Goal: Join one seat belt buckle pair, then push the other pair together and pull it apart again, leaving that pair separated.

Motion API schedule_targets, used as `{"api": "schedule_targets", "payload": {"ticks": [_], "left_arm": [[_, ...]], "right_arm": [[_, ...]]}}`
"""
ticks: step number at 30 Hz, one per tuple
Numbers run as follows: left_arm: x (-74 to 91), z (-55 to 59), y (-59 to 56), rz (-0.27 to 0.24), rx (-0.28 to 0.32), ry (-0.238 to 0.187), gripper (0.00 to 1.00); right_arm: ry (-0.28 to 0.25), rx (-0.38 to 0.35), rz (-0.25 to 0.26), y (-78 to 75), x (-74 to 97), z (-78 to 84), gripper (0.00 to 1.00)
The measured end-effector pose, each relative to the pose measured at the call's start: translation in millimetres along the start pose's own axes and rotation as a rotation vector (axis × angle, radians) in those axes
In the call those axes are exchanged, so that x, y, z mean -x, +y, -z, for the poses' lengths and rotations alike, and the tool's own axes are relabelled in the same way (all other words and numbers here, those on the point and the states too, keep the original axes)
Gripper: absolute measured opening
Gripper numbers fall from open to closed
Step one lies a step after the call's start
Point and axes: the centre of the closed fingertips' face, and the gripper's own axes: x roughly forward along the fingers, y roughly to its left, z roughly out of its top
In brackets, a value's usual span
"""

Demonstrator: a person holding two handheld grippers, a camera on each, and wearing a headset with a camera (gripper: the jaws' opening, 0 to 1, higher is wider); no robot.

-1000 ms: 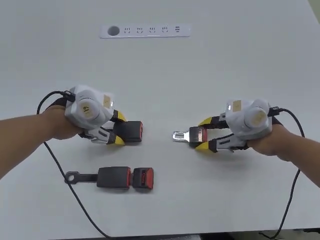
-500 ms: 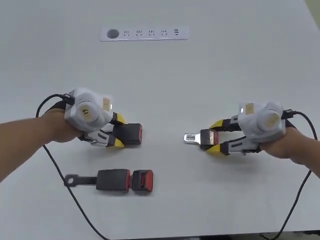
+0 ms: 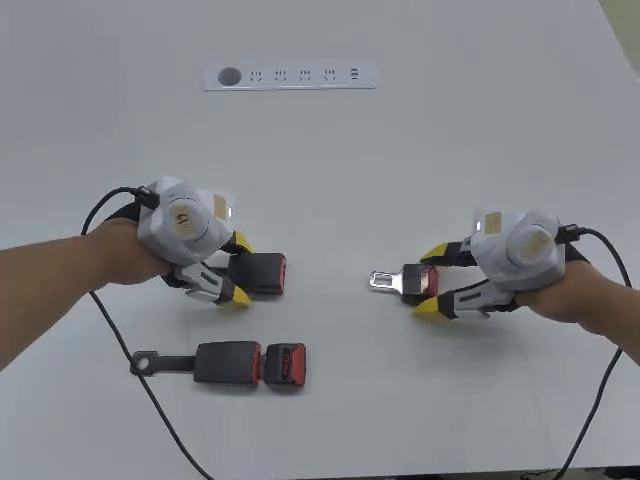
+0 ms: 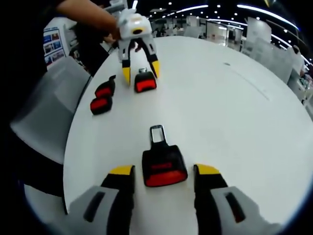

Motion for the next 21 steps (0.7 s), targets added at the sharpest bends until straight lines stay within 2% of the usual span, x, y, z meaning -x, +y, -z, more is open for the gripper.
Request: {"api": "schedule_targets", "payload": {"ticks": [1,3,5,7,8,10,12,14,17,21], "left_arm": [[4.4,-2.1,1.3,-0.017,0.048,-0.022,0.51],[12.8,-3.1,4.9,-0.055,0.103,-0.047,0.56],[19.8,-3.4,8.1,-0.094,0.132,-0.067,0.65],[28.4,-3.8,10.2,-0.136,0.185,-0.102,0.72],[34.3,-4.8,10.5,-0.159,0.225,-0.136,0.74],[44.9,-4.1,9.9,-0.197,0.300,-0.185,0.75],[52.7,-2.2,8.5,-0.229,0.339,-0.211,0.77],[61.8,-0.2,4.8,-0.265,0.357,-0.243,0.82],[76.2,6.3,-5.2,-0.302,0.368,-0.250,0.84],[96.5,8.1,-11.8,-0.359,0.398,-0.309,0.86]], "right_arm": [[-0.012,-0.017,0.019,-2.6,0.2,-0.7,0.56],[-0.050,-0.051,0.062,-7.1,2.5,-5.1,0.63],[-0.087,-0.076,0.091,-8.7,5.7,-10.5,0.67],[-0.127,-0.122,0.147,-14.3,9.9,-16.1,0.72],[-0.153,-0.158,0.184,-17.8,12.5,-18.9,0.74],[-0.201,-0.217,0.225,-19.6,15.7,-23.5,0.77],[-0.217,-0.222,0.265,-21.4,17.8,-23.8,0.81],[-0.230,-0.230,0.298,-17.3,21.3,-25.7,0.84],[-0.300,-0.288,0.354,-12.7,30.7,-33.0,0.85],[-0.322,-0.307,0.395,-5.6,39.8,-34.5,0.88]]}}
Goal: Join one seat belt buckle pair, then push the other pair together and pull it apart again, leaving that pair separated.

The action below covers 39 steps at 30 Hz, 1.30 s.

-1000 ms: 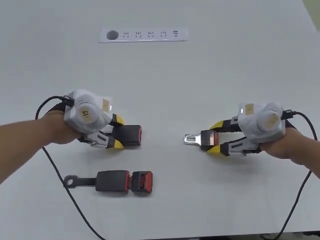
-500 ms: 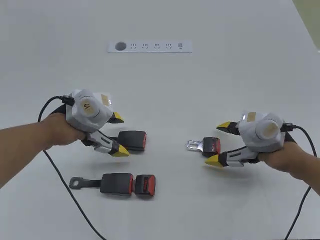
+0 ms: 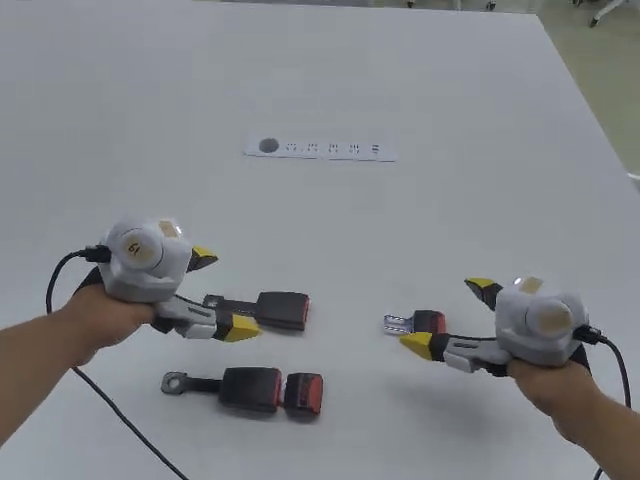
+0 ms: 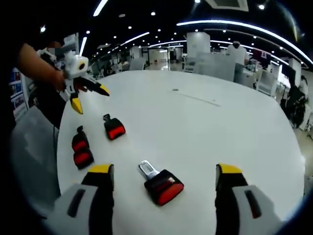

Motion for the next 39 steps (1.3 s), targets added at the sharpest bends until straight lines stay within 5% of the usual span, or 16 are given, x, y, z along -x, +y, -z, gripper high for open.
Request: {"api": "schedule_targets", "payload": {"ticks": [4,9,15,20,24,39], "left_arm": [[21.0,0.9,-0.6,-0.039,0.012,-0.042,0.90],[49.4,-11.0,0.3,-0.095,0.031,-0.157,0.94],[74.7,-10.5,-2.0,-0.128,0.004,-0.197,1.00],[91.2,-0.6,-6.9,-0.132,-0.007,-0.205,1.00],[93.2,15.8,-11.6,-0.123,-0.025,-0.168,1.00],[107.7,44.6,-15.5,-0.170,0.072,-0.179,1.00]], "right_arm": [[-0.027,0.017,0.035,7.8,10.6,-6.1,0.93],[-0.069,0.020,0.046,22.7,22.8,-16.8,0.95],[-0.090,0.080,0.033,43.8,38.1,-22.9,0.97],[-0.094,0.103,0.019,55.7,47.6,-20.3,0.99],[-0.080,0.123,0.002,65.5,52.0,-12.6,0.99],[-0.092,0.098,0.010,82.5,62.8,-3.4,1.00]]}}
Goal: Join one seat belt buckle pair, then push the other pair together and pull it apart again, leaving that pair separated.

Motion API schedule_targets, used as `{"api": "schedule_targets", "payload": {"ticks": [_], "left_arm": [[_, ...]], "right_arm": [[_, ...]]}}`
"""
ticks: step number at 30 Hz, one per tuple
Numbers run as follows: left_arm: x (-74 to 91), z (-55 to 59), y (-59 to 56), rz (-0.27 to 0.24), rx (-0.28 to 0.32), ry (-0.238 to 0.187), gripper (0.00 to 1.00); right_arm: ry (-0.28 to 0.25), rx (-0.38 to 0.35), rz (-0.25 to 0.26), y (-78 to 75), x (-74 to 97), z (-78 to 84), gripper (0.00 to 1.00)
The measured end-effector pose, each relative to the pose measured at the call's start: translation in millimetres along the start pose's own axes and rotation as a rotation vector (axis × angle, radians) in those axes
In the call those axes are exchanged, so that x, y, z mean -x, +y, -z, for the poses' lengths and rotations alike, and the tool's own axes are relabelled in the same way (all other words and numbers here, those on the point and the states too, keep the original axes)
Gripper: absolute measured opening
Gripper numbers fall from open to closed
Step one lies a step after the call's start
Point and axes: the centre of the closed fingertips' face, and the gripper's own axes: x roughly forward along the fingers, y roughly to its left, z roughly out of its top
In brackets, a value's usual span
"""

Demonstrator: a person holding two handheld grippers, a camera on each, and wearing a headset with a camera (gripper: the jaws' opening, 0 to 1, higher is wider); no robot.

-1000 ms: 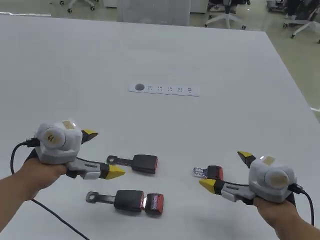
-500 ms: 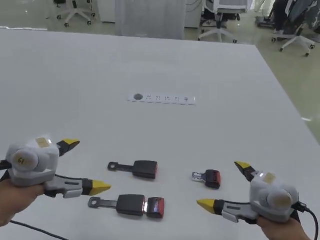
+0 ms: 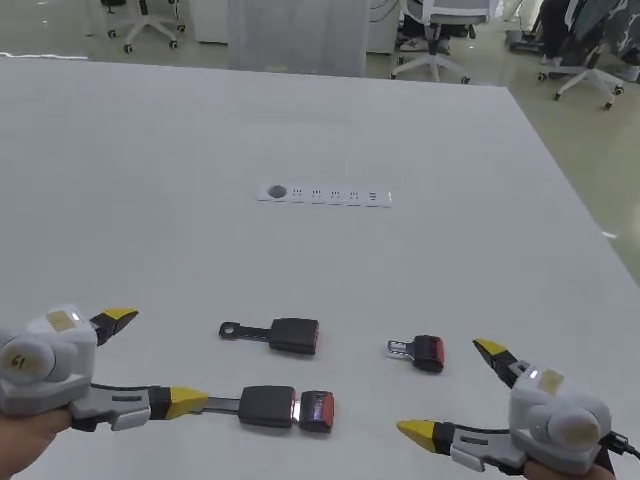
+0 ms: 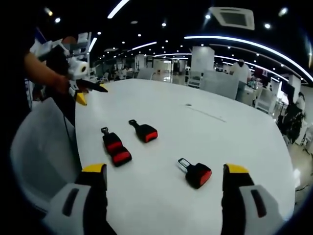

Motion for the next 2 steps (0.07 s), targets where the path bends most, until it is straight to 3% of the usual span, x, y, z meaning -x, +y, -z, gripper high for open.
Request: {"api": "schedule_targets", "payload": {"ticks": [2], "left_arm": [[1.9,-0.6,1.0,-0.005,0.000,-0.005,1.00]], "right_arm": [[-0.008,-0.012,0.003,1.0,-0.4,-1.6,1.00]]}}
